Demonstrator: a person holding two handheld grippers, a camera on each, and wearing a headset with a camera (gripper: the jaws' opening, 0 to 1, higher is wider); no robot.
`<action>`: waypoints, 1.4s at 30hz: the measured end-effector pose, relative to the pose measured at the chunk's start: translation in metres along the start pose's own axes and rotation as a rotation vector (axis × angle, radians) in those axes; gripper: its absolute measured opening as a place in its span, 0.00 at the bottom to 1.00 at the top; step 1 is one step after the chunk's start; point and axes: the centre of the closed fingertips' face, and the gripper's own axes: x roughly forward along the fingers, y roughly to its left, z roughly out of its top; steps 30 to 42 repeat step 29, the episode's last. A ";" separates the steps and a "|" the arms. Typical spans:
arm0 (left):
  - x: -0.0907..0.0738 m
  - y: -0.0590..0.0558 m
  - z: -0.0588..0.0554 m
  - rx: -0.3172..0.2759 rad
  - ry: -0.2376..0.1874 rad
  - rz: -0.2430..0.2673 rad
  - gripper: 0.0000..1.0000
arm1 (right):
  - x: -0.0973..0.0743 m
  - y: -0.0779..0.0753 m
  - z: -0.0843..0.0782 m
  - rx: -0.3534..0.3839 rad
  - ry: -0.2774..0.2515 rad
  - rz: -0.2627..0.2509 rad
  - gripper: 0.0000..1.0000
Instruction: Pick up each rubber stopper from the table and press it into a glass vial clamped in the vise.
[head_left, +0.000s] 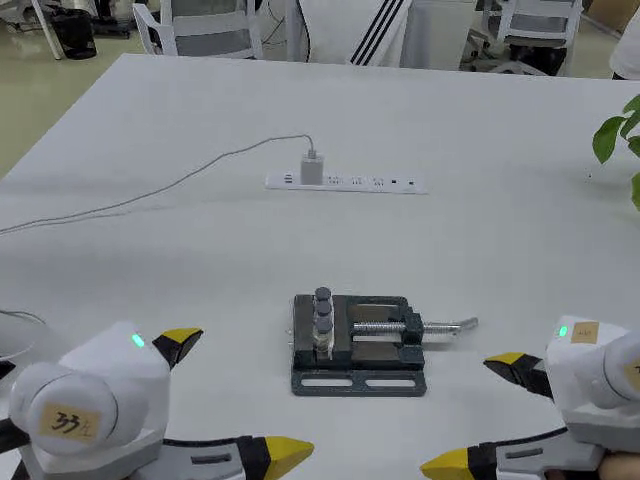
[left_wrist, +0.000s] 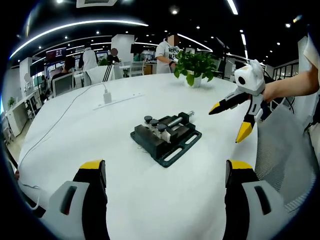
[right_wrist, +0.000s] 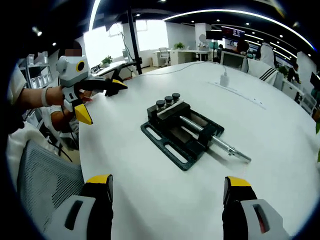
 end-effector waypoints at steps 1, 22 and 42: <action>0.000 -0.001 -0.002 -0.005 0.010 -0.003 0.99 | 0.000 0.000 0.002 0.000 -0.010 -0.001 0.92; -0.007 0.001 -0.011 -0.049 0.007 0.011 0.99 | -0.017 -0.004 -0.004 0.041 -0.035 -0.060 0.99; -0.007 -0.004 -0.014 -0.043 0.015 0.010 0.99 | -0.018 -0.002 -0.005 0.050 -0.063 -0.074 0.99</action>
